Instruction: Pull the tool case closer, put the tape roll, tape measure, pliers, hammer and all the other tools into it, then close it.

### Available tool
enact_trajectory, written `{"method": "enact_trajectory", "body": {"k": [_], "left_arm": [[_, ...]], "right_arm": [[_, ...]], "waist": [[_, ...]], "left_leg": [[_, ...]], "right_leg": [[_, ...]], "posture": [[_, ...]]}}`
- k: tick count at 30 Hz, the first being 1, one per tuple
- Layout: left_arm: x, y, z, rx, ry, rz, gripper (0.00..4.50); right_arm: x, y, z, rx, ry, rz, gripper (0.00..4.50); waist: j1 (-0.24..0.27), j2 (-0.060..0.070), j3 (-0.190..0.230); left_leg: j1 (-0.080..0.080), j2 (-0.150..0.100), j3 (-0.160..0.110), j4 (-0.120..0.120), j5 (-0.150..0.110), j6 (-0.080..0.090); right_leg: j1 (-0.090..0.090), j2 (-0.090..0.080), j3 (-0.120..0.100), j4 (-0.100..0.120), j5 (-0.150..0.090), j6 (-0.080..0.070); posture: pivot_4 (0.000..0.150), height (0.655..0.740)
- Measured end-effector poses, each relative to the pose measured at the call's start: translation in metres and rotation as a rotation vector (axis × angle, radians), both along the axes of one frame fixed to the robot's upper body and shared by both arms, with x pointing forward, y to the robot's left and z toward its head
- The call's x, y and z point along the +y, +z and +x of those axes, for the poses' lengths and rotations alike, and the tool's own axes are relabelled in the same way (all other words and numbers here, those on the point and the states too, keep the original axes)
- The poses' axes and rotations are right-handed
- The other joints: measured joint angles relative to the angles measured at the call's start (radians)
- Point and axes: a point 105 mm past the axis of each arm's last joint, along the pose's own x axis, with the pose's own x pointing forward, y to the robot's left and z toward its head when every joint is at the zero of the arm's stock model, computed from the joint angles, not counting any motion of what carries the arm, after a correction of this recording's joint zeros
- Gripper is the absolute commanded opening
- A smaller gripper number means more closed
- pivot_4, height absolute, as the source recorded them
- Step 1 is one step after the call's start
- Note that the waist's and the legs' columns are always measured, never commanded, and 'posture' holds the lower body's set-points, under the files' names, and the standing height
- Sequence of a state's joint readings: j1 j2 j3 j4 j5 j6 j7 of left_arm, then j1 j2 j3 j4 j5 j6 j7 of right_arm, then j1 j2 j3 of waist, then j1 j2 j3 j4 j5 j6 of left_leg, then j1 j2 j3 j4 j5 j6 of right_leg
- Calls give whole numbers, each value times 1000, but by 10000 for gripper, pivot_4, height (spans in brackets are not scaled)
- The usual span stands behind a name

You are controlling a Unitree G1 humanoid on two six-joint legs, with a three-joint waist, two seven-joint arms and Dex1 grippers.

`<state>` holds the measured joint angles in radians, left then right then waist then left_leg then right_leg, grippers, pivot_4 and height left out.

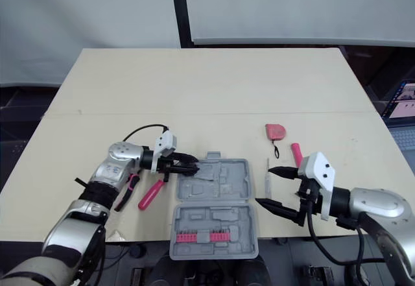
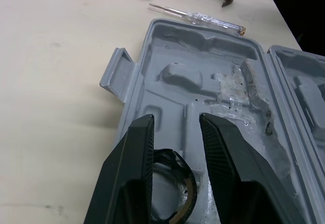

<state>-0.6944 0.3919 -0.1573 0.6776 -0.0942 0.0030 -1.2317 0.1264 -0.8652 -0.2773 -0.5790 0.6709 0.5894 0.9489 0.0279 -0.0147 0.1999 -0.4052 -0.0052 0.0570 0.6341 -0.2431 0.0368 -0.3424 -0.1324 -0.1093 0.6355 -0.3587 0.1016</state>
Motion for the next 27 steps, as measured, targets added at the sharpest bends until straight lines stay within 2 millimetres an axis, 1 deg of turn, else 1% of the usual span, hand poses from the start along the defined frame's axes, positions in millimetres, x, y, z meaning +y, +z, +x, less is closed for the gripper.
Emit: {"method": "enact_trajectory", "body": {"k": [5,7,17,20,23,27], "left_arm": [[0,-1,1,-16,4,11,15620],[0,-1,1,-20,3,13,10134],[1,-4,1,-20,18,25,10134],[1,-10,1,-25,20,47,10134],[6,-18,3,-37,46,73,10134],[6,-19,5,-84,30,98,10134]], "right_arm": [[0,0,0,1,-1,0,45000],[0,0,0,1,-2,1,45000],[-3,-1,2,7,-12,3,45000],[-3,-1,2,7,-13,4,45000],[-3,-1,2,7,-13,4,45000],[-3,-1,3,5,-13,4,45000]], "waist": [[1,0,0],[0,0,0],[0,0,0],[0,0,0],[1,0,0],[1,0,0]], "left_leg": [[0,0,0,0,0,0],[0,0,0,0,0,0],[0,0,0,-1,0,0],[0,0,0,-1,0,0],[0,0,0,-2,0,0],[0,0,0,-2,0,0]], "right_leg": [[0,0,0,0,0,0],[0,0,0,-1,0,0],[0,0,0,-1,0,0],[0,0,0,-2,0,0],[0,0,0,-2,0,0],[0,0,0,-2,0,0]], "posture": [[1500,7278],[1500,7278],[1500,7278],[1500,7278],[1500,7278],[1500,7278]]}}
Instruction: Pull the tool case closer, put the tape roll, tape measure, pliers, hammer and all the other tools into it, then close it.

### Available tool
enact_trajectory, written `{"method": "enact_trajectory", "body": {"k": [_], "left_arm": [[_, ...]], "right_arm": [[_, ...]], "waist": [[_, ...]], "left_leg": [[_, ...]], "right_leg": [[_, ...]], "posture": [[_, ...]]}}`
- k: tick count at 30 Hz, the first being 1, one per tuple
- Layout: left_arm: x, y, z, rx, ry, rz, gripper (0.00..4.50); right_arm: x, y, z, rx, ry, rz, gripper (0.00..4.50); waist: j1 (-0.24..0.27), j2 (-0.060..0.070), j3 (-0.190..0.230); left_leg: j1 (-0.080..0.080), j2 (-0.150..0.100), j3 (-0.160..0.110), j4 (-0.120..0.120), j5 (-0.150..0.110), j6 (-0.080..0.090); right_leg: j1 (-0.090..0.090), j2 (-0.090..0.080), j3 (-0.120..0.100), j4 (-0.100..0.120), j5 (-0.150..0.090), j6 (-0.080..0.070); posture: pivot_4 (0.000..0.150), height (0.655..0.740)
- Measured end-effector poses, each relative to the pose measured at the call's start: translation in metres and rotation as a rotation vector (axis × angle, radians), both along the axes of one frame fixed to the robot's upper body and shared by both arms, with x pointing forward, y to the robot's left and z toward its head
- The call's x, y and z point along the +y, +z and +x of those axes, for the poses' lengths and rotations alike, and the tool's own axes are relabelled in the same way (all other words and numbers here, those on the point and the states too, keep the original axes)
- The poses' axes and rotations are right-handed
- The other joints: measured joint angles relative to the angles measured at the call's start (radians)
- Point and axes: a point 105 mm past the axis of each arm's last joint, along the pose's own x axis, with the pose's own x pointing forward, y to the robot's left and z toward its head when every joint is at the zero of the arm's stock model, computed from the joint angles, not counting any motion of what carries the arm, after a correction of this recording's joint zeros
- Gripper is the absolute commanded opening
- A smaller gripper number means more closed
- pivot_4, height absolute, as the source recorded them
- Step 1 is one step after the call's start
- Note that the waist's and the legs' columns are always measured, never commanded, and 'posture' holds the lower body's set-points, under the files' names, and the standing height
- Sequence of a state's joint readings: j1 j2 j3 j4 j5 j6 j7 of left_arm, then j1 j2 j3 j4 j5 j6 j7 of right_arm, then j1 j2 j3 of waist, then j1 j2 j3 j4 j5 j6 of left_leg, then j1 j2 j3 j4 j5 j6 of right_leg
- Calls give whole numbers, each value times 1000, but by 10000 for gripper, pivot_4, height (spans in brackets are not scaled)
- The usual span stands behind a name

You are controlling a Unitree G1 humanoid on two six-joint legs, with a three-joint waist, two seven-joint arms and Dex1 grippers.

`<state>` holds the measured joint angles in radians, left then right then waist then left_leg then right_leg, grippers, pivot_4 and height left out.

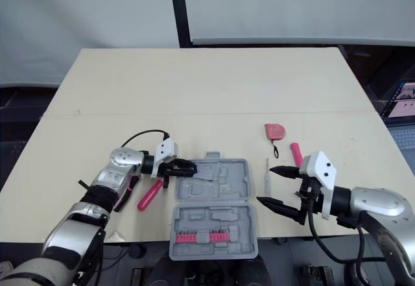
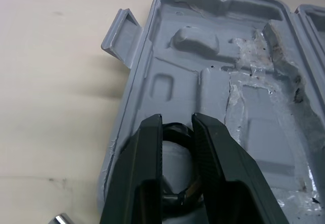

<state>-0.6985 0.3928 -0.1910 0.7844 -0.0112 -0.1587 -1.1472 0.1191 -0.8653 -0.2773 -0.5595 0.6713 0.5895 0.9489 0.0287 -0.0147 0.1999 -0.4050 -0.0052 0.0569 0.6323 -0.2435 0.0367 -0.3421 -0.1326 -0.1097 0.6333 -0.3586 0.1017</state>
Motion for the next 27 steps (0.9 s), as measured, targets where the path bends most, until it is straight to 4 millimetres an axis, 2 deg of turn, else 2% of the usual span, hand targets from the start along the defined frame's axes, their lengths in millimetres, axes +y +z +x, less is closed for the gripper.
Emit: {"method": "enact_trajectory", "body": {"k": [15,18,21,23,24,27], "left_arm": [[5,3,-1,-45,-12,-15,10134],[18,27,-4,-28,25,-97,18458],[49,68,-19,-46,80,-182,33362],[74,80,-35,-47,141,-179,42916],[90,83,-45,-28,198,-178,44472],[145,77,-75,61,423,-156,44472]], "right_arm": [[-1,2,3,-9,-3,1,45000],[-3,3,3,-8,-6,-7,45000],[-13,6,2,-8,-24,-39,45000],[-25,7,1,3,-49,-64,45000],[-34,8,0,13,-69,-73,45000],[-66,9,-5,53,-153,-106,45000]], "waist": [[-3,0,0],[-7,0,0],[-14,1,0],[-19,3,0],[-23,3,0],[-28,4,1]], "left_leg": [[0,0,0,-1,0,0],[0,1,0,-2,0,-1],[0,1,-1,-4,0,-2],[1,1,-1,-4,-1,-1],[1,1,0,-4,-1,-1],[1,1,-1,-5,-2,1]], "right_leg": [[0,0,0,-1,0,0],[-1,1,0,-2,0,0],[0,1,0,-4,0,0],[2,1,0,-6,0,0],[2,1,0,-6,0,0],[2,1,0,-7,0,0]], "posture": [[1500,7278],[1500,7278],[1500,7278],[1500,7278],[1500,7278],[1500,7278]]}}
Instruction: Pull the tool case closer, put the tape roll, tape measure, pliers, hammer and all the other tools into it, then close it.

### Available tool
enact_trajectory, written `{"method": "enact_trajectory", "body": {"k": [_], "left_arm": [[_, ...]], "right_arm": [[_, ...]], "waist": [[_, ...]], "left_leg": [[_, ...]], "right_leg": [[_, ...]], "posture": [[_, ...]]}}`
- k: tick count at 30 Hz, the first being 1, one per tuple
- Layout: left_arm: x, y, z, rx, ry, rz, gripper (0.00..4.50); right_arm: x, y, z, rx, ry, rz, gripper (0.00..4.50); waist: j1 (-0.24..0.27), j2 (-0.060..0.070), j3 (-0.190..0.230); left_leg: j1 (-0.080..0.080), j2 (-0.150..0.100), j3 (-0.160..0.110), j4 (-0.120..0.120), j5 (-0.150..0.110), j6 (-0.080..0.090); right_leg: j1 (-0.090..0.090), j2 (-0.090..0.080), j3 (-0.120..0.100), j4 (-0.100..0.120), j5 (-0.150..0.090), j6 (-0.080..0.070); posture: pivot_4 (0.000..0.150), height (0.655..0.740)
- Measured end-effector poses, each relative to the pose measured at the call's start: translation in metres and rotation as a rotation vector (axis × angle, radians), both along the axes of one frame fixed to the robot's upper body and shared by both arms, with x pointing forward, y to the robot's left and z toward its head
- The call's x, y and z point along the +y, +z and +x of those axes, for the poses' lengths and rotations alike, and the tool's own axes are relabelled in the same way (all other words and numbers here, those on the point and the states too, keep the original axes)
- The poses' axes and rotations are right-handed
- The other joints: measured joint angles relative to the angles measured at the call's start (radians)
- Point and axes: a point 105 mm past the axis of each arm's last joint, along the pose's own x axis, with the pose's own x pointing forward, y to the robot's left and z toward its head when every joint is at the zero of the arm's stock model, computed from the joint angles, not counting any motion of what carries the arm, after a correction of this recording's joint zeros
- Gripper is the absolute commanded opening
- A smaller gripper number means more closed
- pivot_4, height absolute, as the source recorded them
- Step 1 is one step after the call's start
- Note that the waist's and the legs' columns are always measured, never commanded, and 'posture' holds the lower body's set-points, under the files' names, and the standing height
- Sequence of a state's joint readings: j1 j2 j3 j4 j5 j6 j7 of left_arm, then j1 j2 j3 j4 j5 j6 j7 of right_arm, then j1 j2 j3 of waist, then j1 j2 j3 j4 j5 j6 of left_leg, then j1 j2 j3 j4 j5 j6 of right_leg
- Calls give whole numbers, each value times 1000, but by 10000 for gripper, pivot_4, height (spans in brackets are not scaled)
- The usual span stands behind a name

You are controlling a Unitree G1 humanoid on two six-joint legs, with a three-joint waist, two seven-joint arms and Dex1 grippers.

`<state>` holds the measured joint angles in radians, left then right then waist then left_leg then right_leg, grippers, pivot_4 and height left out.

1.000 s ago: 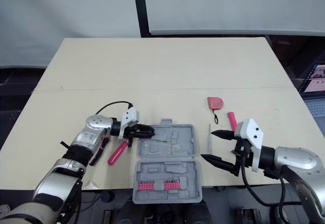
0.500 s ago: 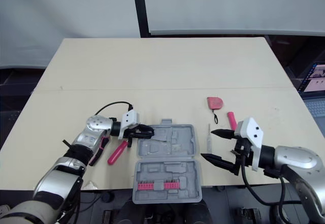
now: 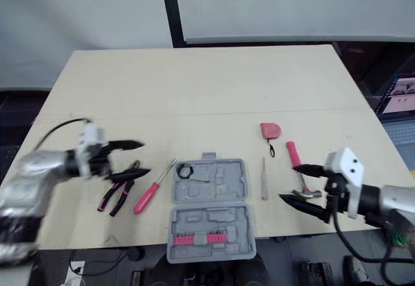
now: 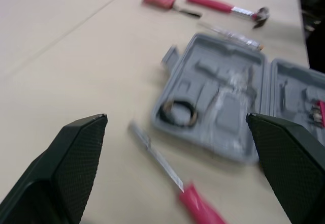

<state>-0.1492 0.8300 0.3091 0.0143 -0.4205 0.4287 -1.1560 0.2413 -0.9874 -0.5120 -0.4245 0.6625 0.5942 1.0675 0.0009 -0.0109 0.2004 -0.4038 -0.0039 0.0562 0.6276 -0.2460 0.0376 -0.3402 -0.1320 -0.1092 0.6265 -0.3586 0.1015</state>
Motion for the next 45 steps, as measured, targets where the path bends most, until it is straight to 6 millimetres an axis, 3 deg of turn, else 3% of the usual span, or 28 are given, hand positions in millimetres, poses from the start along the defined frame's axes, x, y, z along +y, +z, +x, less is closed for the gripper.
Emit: {"method": "enact_trajectory", "body": {"k": [3,11,14,19,24,29,36,41,45], "left_arm": [[52,-8,-33,68,219,42,44472],[156,-16,-110,107,672,137,44472],[173,-18,-123,101,742,143,44472],[170,-18,-119,89,717,155,44472],[137,-11,-99,70,574,154,44472],[41,9,-62,17,191,94,44472],[-58,44,-45,-91,-245,36,44472],[-99,60,-37,-151,-413,-14,44472],[-115,66,-27,-178,-458,-63,44472]], "right_arm": [[-35,0,-5,30,-99,-44,45000],[-121,-1,-19,56,-365,-108,45000],[-137,-7,-24,73,-419,-126,45000],[-137,-6,-20,50,-419,-131,45000],[-107,-2,-7,8,-374,-77,45000],[-42,-2,18,-37,-306,10,45000],[23,-17,59,-11,-401,152,45000],[44,-25,93,-20,-534,166,45000],[54,-37,113,0,-588,159,45000]], "waist": [[1,1,1],[23,5,-1],[25,8,-2],[21,10,-3],[11,10,-3],[4,10,-3],[-6,11,-3],[-2,10,-3],[-2,10,-3]], "left_leg": [[1,0,0,0,-6,-1],[1,1,1,-10,-8,-3],[0,1,2,-15,-8,-4],[-2,1,6,-17,-9,-4],[0,2,5,-15,-9,-4],[0,2,5,-15,-7,-6],[-1,2,8,-15,1,-13],[-2,1,10,-15,10,-10],[-1,0,10,-14,13,-9]], "right_leg": [[0,-1,1,0,1,-1],[-6,-2,3,-13,1,-4],[-9,-3,2,-16,1,-4],[-8,-2,3,-15,1,-4],[-5,-2,4,-14,2,-3],[-5,-2,4,-13,3,-4],[-8,1,5,-7,3,-4],[-13,2,6,1,3,-4],[-14,2,6,4,3,-5]], "posture": [[1500,7278],[1500,7278],[1500,7278],[1500,7278],[1500,7278],[1500,7278],[1500,7278],[1500,7278],[1500,7278]]}}
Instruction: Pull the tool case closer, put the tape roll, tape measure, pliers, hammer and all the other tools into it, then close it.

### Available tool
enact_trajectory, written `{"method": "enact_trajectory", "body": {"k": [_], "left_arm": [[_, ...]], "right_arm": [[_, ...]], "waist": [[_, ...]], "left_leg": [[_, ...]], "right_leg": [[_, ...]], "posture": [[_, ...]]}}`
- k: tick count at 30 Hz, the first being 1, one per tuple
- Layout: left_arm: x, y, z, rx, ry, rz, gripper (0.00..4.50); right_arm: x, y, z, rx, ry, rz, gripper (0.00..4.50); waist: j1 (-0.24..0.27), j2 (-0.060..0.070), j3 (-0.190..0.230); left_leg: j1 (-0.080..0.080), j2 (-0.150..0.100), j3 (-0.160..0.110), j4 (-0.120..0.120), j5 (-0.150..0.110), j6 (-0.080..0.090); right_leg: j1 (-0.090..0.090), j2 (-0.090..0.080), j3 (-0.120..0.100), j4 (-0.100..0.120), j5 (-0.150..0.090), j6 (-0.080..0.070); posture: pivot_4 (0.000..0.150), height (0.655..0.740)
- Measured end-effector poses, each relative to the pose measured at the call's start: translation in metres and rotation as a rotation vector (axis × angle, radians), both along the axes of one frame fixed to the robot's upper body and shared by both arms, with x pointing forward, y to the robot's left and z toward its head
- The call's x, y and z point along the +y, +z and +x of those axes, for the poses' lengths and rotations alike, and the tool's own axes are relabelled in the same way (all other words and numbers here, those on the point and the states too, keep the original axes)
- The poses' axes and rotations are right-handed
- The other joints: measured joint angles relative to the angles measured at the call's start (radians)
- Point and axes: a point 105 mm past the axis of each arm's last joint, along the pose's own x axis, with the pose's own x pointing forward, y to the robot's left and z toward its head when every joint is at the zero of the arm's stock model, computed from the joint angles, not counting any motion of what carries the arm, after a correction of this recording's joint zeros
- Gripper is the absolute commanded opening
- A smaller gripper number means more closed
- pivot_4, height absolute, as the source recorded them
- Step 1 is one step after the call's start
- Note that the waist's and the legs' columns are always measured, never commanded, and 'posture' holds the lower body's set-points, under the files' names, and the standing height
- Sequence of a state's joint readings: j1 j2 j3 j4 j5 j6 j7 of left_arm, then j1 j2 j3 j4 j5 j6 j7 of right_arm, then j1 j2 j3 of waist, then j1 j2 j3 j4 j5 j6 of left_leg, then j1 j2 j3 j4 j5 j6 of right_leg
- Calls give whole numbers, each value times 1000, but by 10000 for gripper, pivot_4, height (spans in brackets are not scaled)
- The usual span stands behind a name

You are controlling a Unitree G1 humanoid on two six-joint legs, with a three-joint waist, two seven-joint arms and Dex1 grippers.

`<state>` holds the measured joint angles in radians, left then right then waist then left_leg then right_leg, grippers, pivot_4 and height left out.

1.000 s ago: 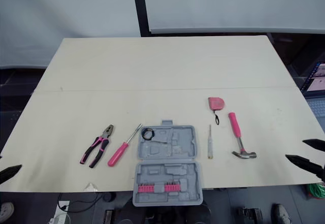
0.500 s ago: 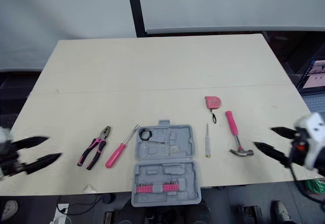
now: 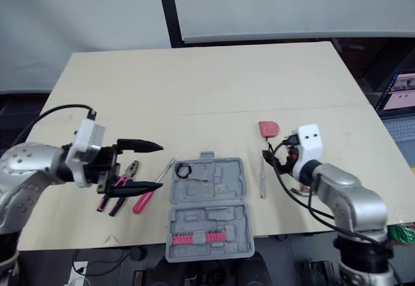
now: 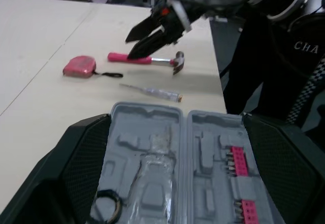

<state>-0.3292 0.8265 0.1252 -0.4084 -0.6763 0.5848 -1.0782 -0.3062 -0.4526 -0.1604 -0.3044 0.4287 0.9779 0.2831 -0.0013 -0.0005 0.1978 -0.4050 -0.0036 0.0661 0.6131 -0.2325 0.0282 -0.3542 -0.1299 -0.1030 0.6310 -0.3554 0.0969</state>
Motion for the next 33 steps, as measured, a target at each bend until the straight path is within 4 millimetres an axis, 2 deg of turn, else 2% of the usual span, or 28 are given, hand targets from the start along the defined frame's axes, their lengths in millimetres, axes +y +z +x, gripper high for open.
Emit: {"method": "enact_trajectory", "body": {"k": [5,12,13,15,24,26,27,28,29,33], "left_arm": [[-15,3,12,-19,-26,-47,44472],[-26,6,15,-50,-66,-41,44472],[-27,6,15,-55,-70,-45,45000],[-29,4,16,-51,-76,-44,45000],[-30,3,21,-63,-58,-42,45000],[-31,3,22,-66,-56,-44,45000],[-31,3,22,-66,-55,-45,45000],[-31,3,22,-67,-54,-48,45000],[-32,3,22,-67,-55,-52,45000],[-34,3,22,-72,-59,-52,45000]], "right_arm": [[3,-12,24,9,-67,-24,45000],[2,-24,49,13,-111,-59,45000],[3,-27,52,14,-113,-63,39711],[6,-31,56,15,-106,-79,33482],[8,-41,67,18,-118,-84,33482],[7,-45,67,28,-124,-86,27197],[6,-46,68,26,-127,-91,25690],[5,-46,69,27,-132,-90,19565],[5,-45,70,26,-133,-89,16310],[8,-45,73,24,-134,-70,16310]], "waist": [[0,0,0],[-4,0,0],[-4,0,0],[-3,0,0],[-3,0,0],[-3,0,0],[-3,0,0],[-3,0,0],[-3,0,0],[-5,0,0]], "left_leg": [[-2,0,1,0,0,1],[-2,0,2,1,2,1],[-1,0,2,1,2,1],[-1,0,2,1,2,1],[-2,0,2,1,2,1],[-2,0,2,1,2,1],[-2,0,2,1,2,1],[-1,0,2,1,2,1],[-1,0,2,1,2,1],[-1,0,2,1,3,1]], "right_leg": [[-2,1,0,1,0,0],[-2,1,0,6,0,0],[-2,1,0,6,0,0],[-2,1,0,6,0,0],[-2,1,0,6,0,0],[-2,1,0,7,0,0],[-2,1,0,7,0,0],[-2,1,0,7,0,0],[-2,1,0,7,0,0],[-2,1,0,7,0,0]], "posture": [[1500,7278],[1500,7278],[1500,7278],[1500,7278],[1500,7278],[1500,7278],[1500,7278],[1500,7278],[1500,7278],[1500,7278]]}}
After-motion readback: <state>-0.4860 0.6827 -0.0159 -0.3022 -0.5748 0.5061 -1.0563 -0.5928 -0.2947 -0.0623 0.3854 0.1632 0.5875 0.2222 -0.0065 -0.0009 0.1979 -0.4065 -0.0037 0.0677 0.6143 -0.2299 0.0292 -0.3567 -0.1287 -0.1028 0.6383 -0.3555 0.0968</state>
